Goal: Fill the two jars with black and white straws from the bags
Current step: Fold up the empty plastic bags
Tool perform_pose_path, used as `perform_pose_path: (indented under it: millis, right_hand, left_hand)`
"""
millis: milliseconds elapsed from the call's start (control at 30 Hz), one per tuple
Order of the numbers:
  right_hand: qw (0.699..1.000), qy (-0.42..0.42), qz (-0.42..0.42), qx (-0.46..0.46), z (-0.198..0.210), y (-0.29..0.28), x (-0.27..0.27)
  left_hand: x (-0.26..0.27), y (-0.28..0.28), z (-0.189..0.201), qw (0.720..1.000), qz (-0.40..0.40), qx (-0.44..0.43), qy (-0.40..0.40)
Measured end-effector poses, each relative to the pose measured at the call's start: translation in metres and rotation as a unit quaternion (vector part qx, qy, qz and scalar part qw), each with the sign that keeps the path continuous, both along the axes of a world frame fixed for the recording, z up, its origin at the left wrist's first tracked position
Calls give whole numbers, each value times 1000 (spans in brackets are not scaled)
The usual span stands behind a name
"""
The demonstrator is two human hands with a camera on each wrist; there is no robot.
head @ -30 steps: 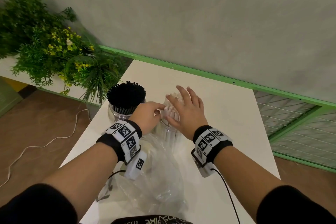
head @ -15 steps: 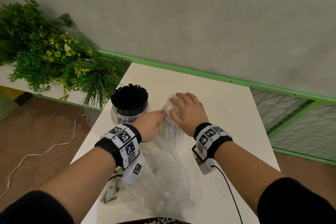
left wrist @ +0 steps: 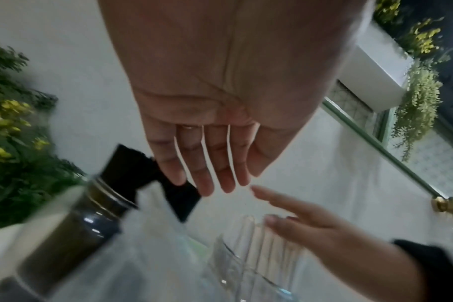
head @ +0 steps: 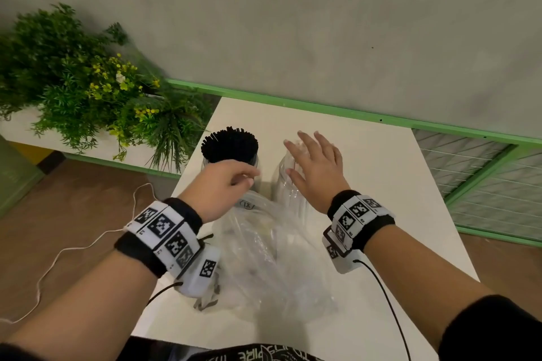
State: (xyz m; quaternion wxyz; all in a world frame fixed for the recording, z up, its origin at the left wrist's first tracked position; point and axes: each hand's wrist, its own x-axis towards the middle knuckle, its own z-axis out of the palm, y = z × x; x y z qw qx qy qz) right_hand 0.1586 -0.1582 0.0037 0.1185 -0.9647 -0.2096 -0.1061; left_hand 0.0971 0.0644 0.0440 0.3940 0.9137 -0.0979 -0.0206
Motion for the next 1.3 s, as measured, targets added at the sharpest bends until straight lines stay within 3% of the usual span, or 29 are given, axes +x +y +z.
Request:
perform_pose_path:
  millis: [100,167,267,333,400,500,733,833,967,1167,1300]
  right_hand:
    - [991,-19,88,100,-1,10,-31]
    - [986,28,118,117,-10,17,-52]
    - [986,141,70,55,-28,23,-72]
    - [978,204,44,27,-37,29,-79]
    - [973,217,40,68,-39,35,-83]
    - [967,184,38,172,-33,43,-86]
    - [944,97,28,313,-7,48,-84]
    - [921,116,52,368,5,48,-83]
    - [908,112,69,398,19,54,-78]
    - [897,-44,12,440,47,38,-58]
    - [870,-103,-20,482,71,19,-44]
  left_hand:
    - [-9,24,-4,993,44,105,16]
    - [-12,35,-11,983,71,144,91]
    - [-16,35,-25,978,89,7,187]
    - [-16,31,-34,980,95,-48,167]
    - [-15,24,-40,984,96,-67,134]
    - [-16,14,-39,987,68,-93,111]
    - [-15,12,-35,985,-27,-163,48]
    - [-11,15,-37,978,-95,-163,90]
    - [-6,5,-33,982,-42,-173,63]
    - [6,27,-28,985,52,-164,-4]
    - [14,48,-30,988,85,-124,-34]
